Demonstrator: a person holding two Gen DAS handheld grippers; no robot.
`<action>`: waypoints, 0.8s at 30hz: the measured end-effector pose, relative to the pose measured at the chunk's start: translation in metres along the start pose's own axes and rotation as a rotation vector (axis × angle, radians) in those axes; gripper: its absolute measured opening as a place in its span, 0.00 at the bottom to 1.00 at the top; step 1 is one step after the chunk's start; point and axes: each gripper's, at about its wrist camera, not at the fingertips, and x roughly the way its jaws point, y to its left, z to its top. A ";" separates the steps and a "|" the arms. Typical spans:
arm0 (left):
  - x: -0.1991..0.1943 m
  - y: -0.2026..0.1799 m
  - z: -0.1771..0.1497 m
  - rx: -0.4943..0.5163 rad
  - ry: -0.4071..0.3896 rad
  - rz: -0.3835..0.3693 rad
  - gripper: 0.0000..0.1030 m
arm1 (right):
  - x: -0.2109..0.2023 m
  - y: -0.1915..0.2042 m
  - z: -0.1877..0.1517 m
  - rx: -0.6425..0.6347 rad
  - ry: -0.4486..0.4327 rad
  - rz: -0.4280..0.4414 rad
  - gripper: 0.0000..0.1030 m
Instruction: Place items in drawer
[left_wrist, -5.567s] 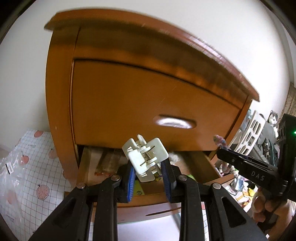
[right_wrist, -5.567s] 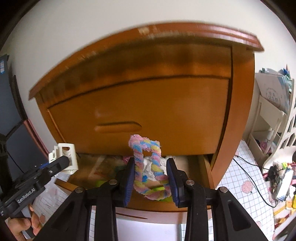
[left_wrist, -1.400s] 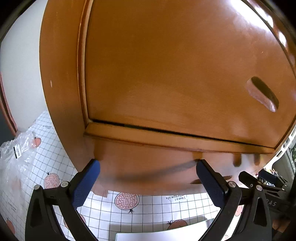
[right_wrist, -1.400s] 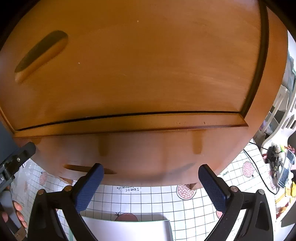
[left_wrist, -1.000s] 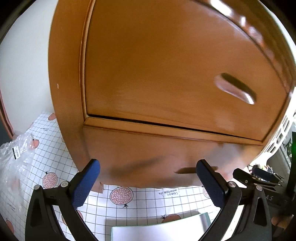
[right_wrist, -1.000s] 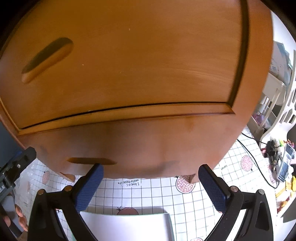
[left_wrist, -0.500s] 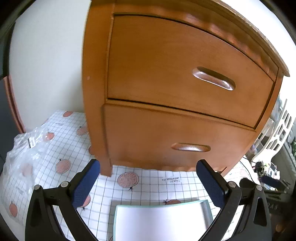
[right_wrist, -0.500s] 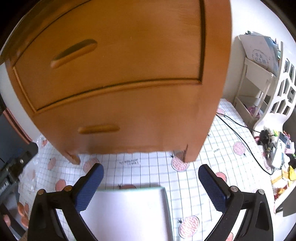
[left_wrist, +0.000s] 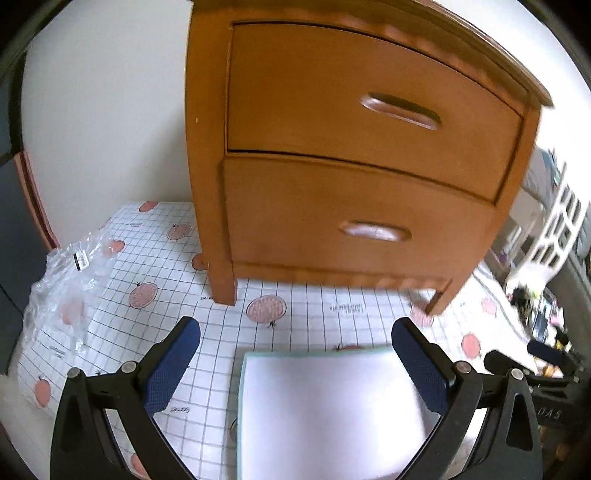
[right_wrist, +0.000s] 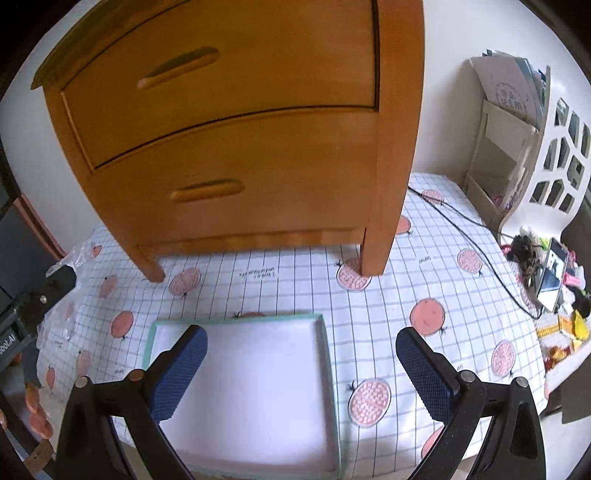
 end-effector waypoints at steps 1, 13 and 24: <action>0.000 -0.001 -0.004 0.013 -0.004 -0.002 1.00 | -0.001 0.000 -0.005 0.000 0.002 0.005 1.00; -0.032 -0.003 -0.035 0.057 -0.018 -0.035 1.00 | -0.014 -0.003 -0.050 -0.010 0.032 0.006 1.00; -0.032 0.020 -0.072 0.059 0.059 -0.012 1.00 | -0.017 0.009 -0.085 -0.067 0.050 -0.009 1.00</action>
